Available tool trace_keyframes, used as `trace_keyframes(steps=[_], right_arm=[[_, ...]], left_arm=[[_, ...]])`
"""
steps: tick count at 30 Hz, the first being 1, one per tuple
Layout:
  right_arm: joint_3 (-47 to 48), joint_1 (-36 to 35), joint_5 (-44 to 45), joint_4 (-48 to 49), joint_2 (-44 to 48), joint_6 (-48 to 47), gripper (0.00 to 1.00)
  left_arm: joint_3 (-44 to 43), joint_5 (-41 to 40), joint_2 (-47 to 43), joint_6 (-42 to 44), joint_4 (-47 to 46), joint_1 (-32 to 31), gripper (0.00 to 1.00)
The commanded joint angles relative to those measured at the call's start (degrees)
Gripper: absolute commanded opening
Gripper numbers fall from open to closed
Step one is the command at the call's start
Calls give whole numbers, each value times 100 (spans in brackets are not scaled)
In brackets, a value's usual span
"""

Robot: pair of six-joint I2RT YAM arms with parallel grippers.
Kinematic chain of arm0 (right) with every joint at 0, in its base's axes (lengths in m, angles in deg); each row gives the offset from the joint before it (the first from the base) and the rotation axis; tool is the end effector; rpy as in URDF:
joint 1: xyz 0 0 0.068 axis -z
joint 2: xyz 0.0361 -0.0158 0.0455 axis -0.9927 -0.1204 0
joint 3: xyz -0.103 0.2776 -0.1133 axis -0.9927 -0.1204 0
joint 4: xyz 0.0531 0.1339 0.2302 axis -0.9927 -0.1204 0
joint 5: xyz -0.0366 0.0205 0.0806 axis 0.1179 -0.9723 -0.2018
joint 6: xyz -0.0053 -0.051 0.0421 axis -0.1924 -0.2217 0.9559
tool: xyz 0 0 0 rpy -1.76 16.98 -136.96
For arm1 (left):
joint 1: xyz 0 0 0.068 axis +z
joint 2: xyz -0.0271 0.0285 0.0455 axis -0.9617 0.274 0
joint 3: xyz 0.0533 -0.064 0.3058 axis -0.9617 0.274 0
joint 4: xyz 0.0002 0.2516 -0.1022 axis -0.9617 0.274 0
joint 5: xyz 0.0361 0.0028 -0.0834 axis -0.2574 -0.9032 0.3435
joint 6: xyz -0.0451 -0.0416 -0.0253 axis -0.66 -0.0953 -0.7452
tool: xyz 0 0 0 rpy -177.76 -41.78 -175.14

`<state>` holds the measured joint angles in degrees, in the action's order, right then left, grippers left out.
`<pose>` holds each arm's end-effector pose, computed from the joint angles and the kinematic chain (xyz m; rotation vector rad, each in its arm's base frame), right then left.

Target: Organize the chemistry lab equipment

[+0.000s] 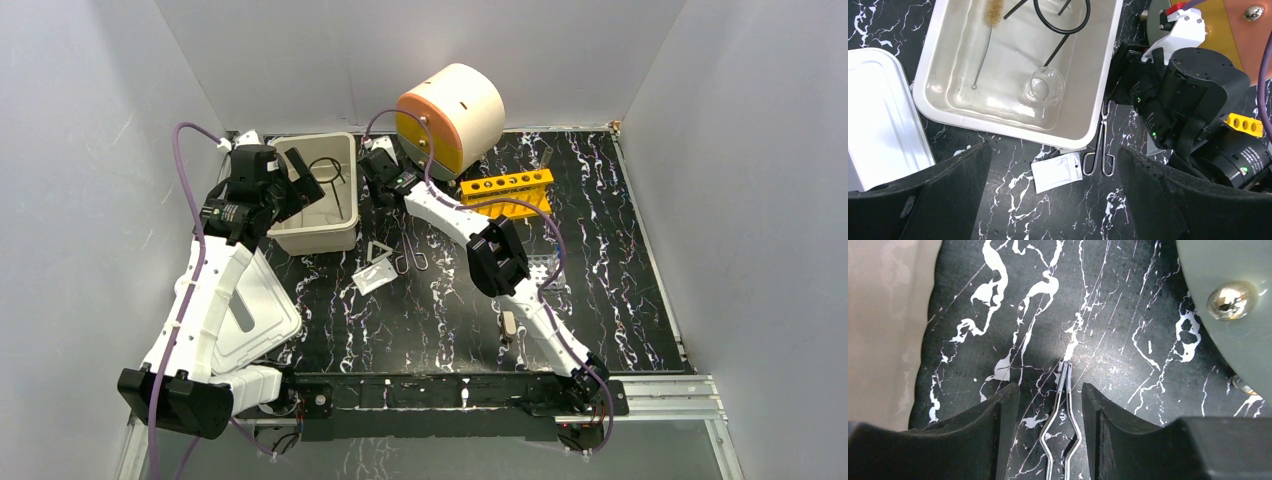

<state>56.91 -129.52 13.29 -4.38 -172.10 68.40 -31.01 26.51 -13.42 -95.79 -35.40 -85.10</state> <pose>0.4598 0.4503 0.2020 -0.3542 2.1780 0.0856 0.2534 -0.0392 0.4332 -0.5366 2.0307 -0.2778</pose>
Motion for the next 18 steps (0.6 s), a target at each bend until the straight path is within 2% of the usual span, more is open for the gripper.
trace_keyframes(steps=[1, 4, 13, 18], right_arm=[[269, 61, 242, 118, -191, -169, 53], [257, 56, 220, 336, -274, -362, 46], [252, 198, 5, 554, -424, -454, 46], [254, 206, -328, 510, -445, -459, 28]], left_arm=[[-74, -31, -60, 51, 141, -25, 96], [-57, -63, -83, 68, 219, -25, 95], [-144, -59, -40, 88, 268, -25, 95], [-164, 37, 34, 81, 225, -33, 95]])
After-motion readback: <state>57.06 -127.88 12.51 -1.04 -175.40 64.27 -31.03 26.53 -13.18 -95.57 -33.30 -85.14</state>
